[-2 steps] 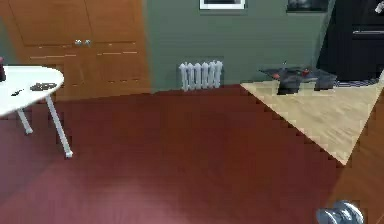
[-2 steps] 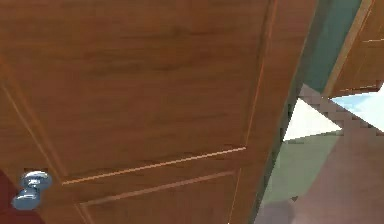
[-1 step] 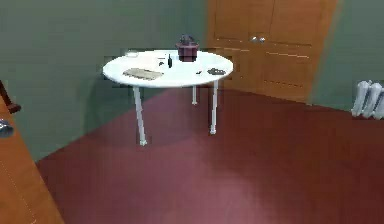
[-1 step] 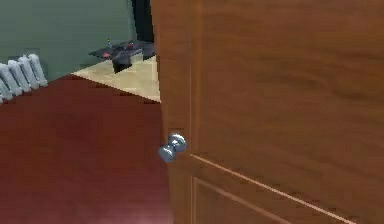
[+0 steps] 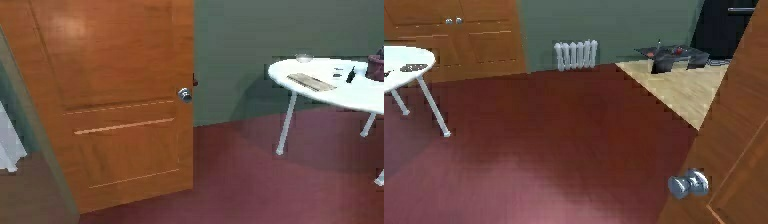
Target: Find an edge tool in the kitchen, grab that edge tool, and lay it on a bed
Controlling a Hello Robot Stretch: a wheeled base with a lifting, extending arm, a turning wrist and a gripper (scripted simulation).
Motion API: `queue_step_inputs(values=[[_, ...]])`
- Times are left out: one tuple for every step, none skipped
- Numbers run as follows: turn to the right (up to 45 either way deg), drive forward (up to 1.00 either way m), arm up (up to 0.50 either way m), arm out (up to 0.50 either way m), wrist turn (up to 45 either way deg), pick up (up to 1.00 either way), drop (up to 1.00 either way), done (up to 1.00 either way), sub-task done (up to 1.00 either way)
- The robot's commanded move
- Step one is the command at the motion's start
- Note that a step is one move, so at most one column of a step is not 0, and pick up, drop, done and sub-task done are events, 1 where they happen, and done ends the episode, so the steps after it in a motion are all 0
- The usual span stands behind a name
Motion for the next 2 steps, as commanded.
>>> queue_step_inputs(values=[[-15.0, 0.00, 0.00, 0.00, 0.0, 0.00, 0.00, 0.00, 0.00], [0.0, 0.05, 0.00, 0.00, 0.0, 0.00, 0.00, 0.00, 0.00]])
